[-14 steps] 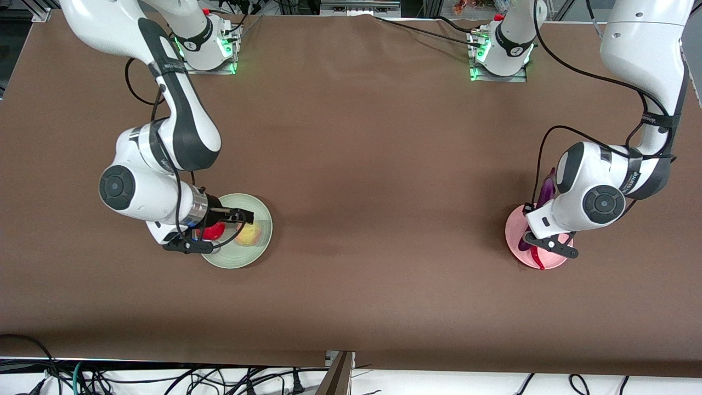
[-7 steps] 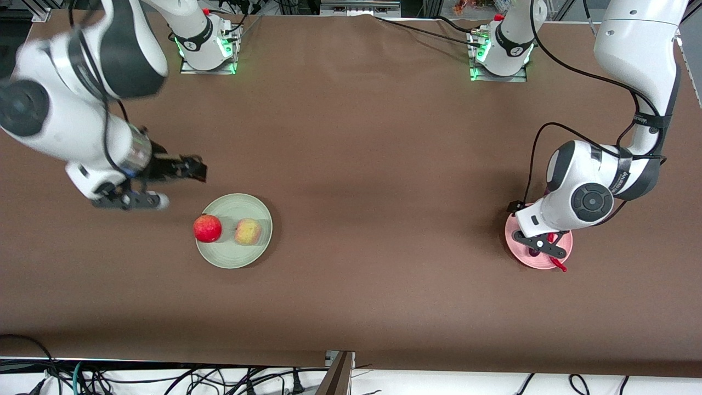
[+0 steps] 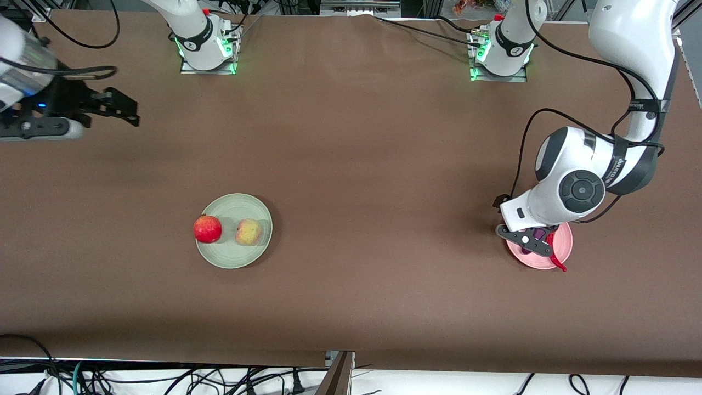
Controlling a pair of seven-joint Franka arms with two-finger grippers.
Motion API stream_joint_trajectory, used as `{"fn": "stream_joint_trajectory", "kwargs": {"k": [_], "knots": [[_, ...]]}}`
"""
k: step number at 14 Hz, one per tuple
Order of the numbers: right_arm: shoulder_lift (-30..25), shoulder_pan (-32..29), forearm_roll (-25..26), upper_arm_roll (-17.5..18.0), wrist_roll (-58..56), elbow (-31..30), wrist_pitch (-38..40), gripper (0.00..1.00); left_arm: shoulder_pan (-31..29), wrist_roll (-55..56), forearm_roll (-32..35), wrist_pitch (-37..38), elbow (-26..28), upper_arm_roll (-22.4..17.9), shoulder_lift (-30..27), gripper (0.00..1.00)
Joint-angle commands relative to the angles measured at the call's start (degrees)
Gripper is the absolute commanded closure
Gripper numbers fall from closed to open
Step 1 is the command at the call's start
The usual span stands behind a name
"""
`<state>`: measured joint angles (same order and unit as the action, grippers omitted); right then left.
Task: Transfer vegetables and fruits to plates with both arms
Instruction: 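Release the peach on the green plate while the left gripper carries the eggplant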
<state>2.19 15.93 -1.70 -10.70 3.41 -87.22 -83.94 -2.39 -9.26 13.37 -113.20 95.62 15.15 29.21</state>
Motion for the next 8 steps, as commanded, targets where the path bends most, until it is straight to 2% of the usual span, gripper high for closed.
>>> {"fn": "stream_joint_trajectory", "kwargs": {"k": [1,8], "knots": [[-0.5,0.2,0.2,0.0,-1.1,-0.8,-0.1,0.00,2.6,3.3,-0.8,1.1,-1.0,-0.3,0.9,0.00],[-0.3,0.4,0.1,0.3,-1.0,-0.8,-0.8,0.00,2.4,4.4,-0.8,1.2,-1.0,-0.3,0.9,0.00]]}}
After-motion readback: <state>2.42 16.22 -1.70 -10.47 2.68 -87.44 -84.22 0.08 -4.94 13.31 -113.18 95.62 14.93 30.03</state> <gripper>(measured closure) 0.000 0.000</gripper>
